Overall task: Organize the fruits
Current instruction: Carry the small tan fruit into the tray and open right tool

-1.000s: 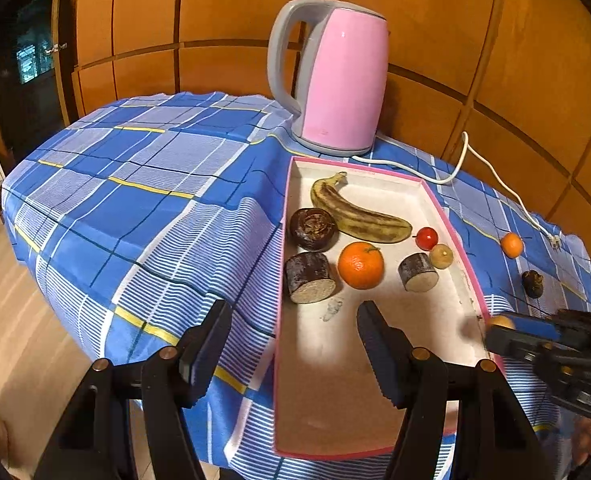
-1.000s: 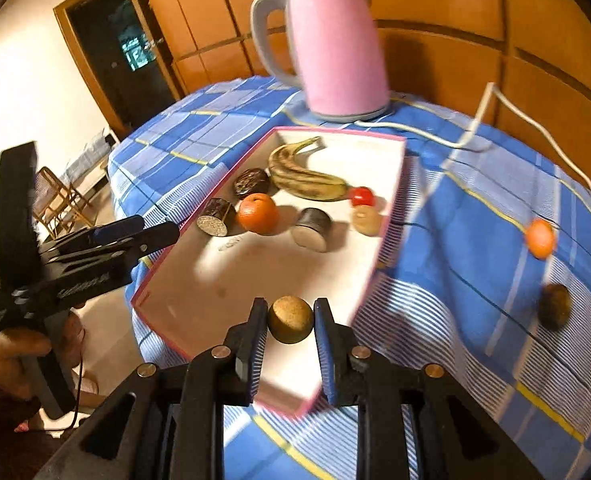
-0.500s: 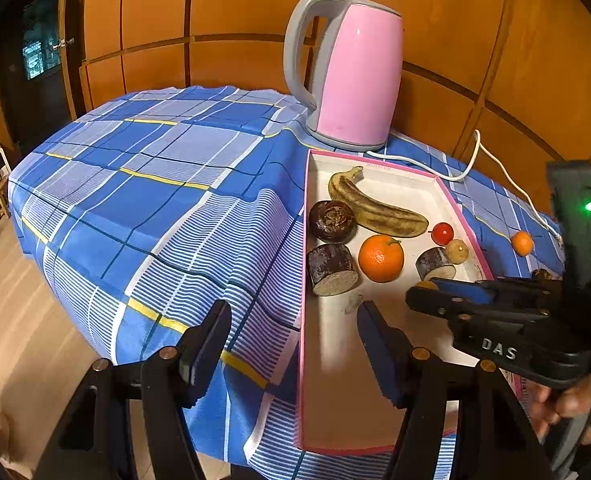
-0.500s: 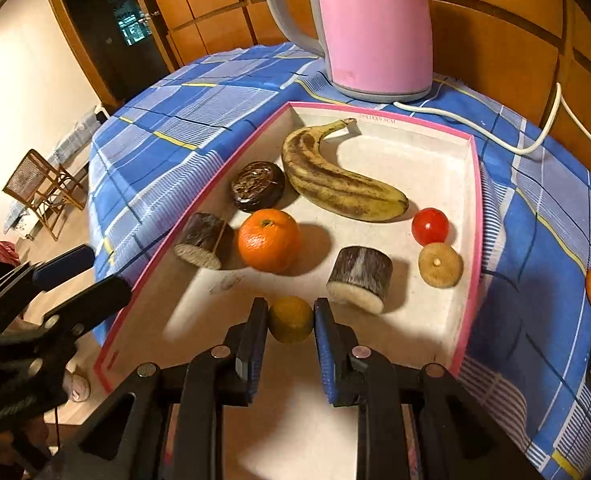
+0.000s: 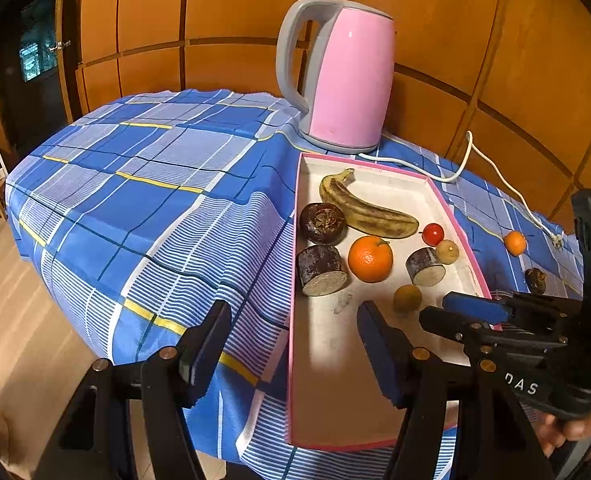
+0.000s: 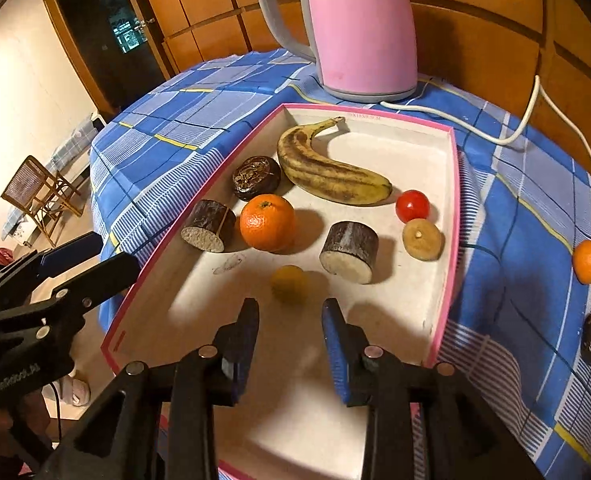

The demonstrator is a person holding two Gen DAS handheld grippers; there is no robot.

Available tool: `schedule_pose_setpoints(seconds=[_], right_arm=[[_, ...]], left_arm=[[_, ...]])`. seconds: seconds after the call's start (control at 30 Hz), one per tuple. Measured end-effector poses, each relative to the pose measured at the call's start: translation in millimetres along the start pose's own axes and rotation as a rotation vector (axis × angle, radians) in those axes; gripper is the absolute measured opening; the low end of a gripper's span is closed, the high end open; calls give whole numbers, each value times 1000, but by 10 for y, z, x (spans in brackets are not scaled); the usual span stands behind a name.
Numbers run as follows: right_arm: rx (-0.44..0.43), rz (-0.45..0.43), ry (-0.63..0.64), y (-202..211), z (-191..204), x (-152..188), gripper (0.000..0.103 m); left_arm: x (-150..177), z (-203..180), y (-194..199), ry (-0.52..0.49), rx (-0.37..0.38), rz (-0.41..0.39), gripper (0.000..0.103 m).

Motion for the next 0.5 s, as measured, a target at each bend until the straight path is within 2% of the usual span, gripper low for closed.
schedule_pose_setpoints(seconds=[0.33, 0.5], right_arm=[[46, -25, 14, 39, 33, -1, 23], [45, 8, 40, -35, 102, -14, 19]], left_arm=[[20, -34, 31, -14, 0, 3, 66], [26, -29, 46, -16, -3, 0, 66]])
Point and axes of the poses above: each gripper's, at about its wrist camera, not at the fingertips, and y roughly against the way its jaws point, z to its left, x to its underside, the point moved 5 cm from there along -y, roughly the way its jaws point, and after that the axes turned 12 degrees about x, right-handed, at the moved point
